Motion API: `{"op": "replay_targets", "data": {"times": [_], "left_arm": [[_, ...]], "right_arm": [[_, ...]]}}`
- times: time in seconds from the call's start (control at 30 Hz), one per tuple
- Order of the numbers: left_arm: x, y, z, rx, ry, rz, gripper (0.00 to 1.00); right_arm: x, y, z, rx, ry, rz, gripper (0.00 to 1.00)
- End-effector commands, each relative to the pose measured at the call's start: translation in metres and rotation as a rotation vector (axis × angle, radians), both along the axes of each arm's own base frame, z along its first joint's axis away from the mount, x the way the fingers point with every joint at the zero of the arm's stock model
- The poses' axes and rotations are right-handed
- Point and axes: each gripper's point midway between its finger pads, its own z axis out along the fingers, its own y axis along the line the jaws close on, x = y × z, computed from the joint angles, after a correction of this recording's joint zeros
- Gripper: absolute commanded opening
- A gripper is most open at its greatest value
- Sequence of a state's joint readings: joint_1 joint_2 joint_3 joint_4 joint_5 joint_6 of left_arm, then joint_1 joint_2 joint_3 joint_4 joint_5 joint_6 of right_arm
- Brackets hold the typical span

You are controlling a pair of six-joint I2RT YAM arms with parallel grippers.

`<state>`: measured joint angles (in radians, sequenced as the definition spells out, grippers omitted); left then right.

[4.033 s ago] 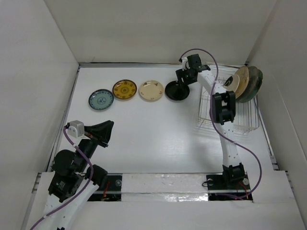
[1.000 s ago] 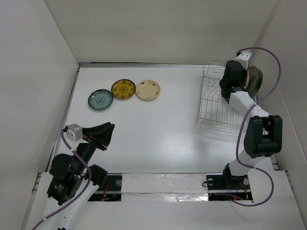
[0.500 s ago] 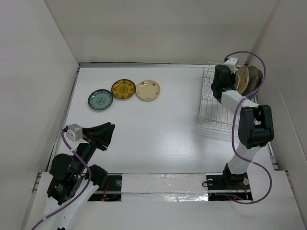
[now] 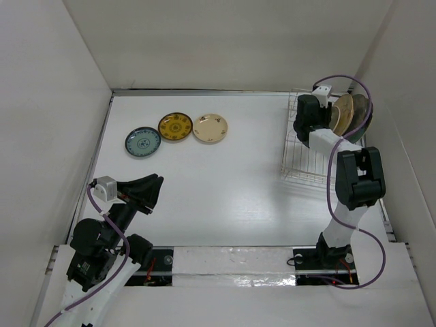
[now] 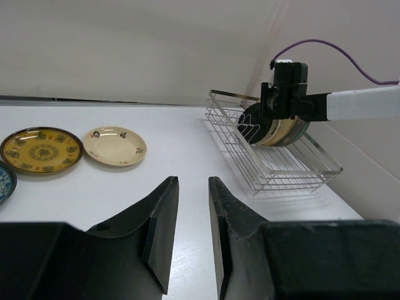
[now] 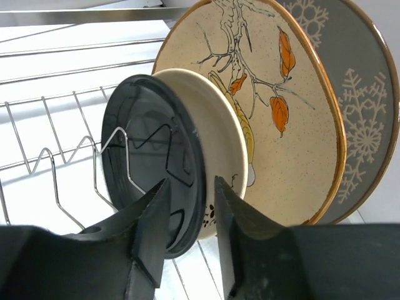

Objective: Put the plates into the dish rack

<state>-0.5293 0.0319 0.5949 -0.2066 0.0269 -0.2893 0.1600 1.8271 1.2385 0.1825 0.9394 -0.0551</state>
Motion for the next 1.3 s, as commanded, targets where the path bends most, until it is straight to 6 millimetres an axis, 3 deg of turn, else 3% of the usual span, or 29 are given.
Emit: {"op": "replay_targets", "data": {"times": [0.0, 0.13, 0.23, 0.27, 0.3, 0.33, 0.37, 0.4, 0.43, 0.5, 0.53, 0.57, 0.6, 0.63, 0.67, 0.7, 0.73, 0.77, 0.8, 0.83, 0.9, 1.0, 1.07, 1.1, 1.2, 1.27], "left_arm": [[-0.002, -0.002, 0.011, -0.018, -0.042, -0.016, 0.24], [-0.001, -0.002, 0.011, -0.018, -0.039, -0.014, 0.24], [0.000, -0.003, 0.010, -0.015, -0.033, -0.012, 0.24], [0.001, -0.003, 0.009, -0.012, -0.031, -0.013, 0.24], [0.001, -0.003, 0.009, -0.012, -0.030, -0.012, 0.24], [0.002, -0.004, 0.007, -0.009, -0.023, -0.012, 0.24], [0.003, -0.004, 0.007, -0.008, -0.022, -0.009, 0.23], [0.004, -0.004, 0.007, -0.006, -0.019, -0.007, 0.23], [0.005, -0.004, 0.006, -0.004, -0.013, -0.004, 0.23], [0.006, -0.003, 0.005, -0.002, -0.007, 0.002, 0.21], [0.007, -0.004, 0.004, -0.001, -0.002, 0.003, 0.17], [0.008, -0.004, 0.003, 0.001, 0.000, 0.005, 0.15], [0.009, -0.004, 0.003, 0.002, 0.003, 0.008, 0.12], [0.010, -0.004, 0.001, 0.005, 0.010, 0.009, 0.07], [0.011, -0.004, 0.001, 0.006, 0.011, 0.012, 0.04], [0.012, -0.004, 0.000, 0.009, 0.015, 0.012, 0.02], [0.013, -0.005, -0.001, 0.013, 0.022, 0.012, 0.00], [0.013, -0.005, -0.001, 0.016, 0.024, 0.012, 0.00], [0.014, -0.006, -0.002, 0.019, 0.029, 0.012, 0.00], [0.015, -0.006, -0.003, 0.022, 0.032, 0.013, 0.00], [0.016, -0.007, -0.004, 0.026, 0.037, 0.013, 0.00], [0.021, -0.003, -0.005, 0.025, 0.047, 0.046, 0.05], [0.023, -0.003, -0.008, 0.029, 0.058, 0.052, 0.09], [0.023, -0.003, -0.008, 0.029, 0.059, 0.052, 0.09], [0.025, -0.003, -0.009, 0.036, 0.065, 0.057, 0.11], [0.026, -0.003, -0.010, 0.037, 0.068, 0.061, 0.12]], "right_arm": [[0.004, 0.007, 0.047, 0.055, -0.141, -0.002, 0.44], [0.006, 0.024, 0.082, 0.167, -0.248, 0.058, 0.46], [0.014, 0.076, 0.113, 0.242, -0.312, 0.257, 0.45], [0.019, 0.110, 0.119, 0.280, -0.313, 0.381, 0.42], [0.021, 0.129, 0.124, 0.303, -0.312, 0.447, 0.36], [0.026, 0.150, 0.129, 0.329, -0.316, 0.511, 0.13], [0.029, 0.177, 0.125, 0.361, -0.286, 0.602, 0.03], [0.028, 0.208, 0.121, 0.392, -0.265, 0.670, 0.00], [0.033, 0.229, 0.102, 0.427, -0.227, 0.702, 0.00], [0.036, 0.275, 0.094, 0.511, -0.200, 0.829, 0.00], [0.036, 0.309, 0.074, 0.575, -0.164, 0.895, 0.00], [0.035, 0.322, 0.056, 0.604, -0.129, 0.908, 0.00], [0.037, 0.336, 0.053, 0.633, -0.132, 0.921, 0.00], [0.035, 0.353, 0.042, 0.658, -0.113, 0.938, 0.11], [0.038, 0.362, 0.018, 0.697, -0.086, 0.913, 0.20], [0.040, 0.369, 0.013, 0.717, -0.094, 0.900, 0.31], [0.042, 0.370, 0.004, 0.749, -0.095, 0.875, 0.48], [0.041, 0.378, -0.002, 0.762, -0.092, 0.872, 0.54], [0.043, 0.381, -0.022, 0.774, -0.062, 0.859, 0.56], [0.045, 0.386, -0.026, 0.802, -0.062, 0.857, 0.61], [0.045, 0.394, -0.051, 0.833, -0.012, 0.861, 0.61], [0.046, 0.403, -0.066, 0.875, 0.024, 0.860, 0.61], [0.045, 0.414, -0.094, 0.930, 0.076, 0.857, 0.60], [0.045, 0.414, -0.095, 0.930, 0.076, 0.857, 0.60], [0.046, 0.416, -0.110, 0.991, 0.090, 0.840, 0.51], [0.049, 0.411, -0.114, 1.021, 0.072, 0.803, 0.35]]}}
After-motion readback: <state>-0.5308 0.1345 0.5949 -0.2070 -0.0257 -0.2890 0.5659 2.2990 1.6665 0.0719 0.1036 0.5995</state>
